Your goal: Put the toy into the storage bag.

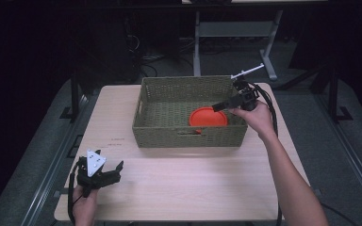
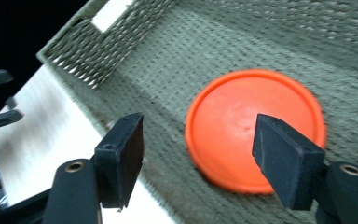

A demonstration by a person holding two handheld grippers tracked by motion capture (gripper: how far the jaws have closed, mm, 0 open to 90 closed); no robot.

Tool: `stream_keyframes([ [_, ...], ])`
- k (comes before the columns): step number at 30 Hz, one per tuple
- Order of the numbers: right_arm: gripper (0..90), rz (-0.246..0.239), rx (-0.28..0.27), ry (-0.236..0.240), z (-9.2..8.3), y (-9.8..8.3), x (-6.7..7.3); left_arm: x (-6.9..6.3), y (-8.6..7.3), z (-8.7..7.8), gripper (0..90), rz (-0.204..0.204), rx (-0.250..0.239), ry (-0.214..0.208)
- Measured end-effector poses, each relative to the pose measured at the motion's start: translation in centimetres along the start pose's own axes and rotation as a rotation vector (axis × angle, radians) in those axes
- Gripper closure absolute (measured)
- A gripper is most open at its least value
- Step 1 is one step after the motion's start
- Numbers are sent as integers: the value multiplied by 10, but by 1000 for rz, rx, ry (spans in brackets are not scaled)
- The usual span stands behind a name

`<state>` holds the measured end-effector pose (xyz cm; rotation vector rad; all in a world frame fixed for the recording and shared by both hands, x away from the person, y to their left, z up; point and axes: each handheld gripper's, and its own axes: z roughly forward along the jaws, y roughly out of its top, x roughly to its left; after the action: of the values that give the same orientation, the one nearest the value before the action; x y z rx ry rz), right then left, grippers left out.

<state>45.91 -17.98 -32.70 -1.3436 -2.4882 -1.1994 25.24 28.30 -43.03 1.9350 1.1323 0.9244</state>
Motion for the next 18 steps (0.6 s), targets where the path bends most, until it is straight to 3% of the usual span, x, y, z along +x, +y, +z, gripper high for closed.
stream_keyframes([
  [5, 292, -15, -3, 32, -3, -7, 4, 0, 0, 0, 128, 2, 1, 0],
  [18, 274, -48, -11, 62, -16, -25, 18, 0, 0, 0, 128, 5, -2, 1],
])
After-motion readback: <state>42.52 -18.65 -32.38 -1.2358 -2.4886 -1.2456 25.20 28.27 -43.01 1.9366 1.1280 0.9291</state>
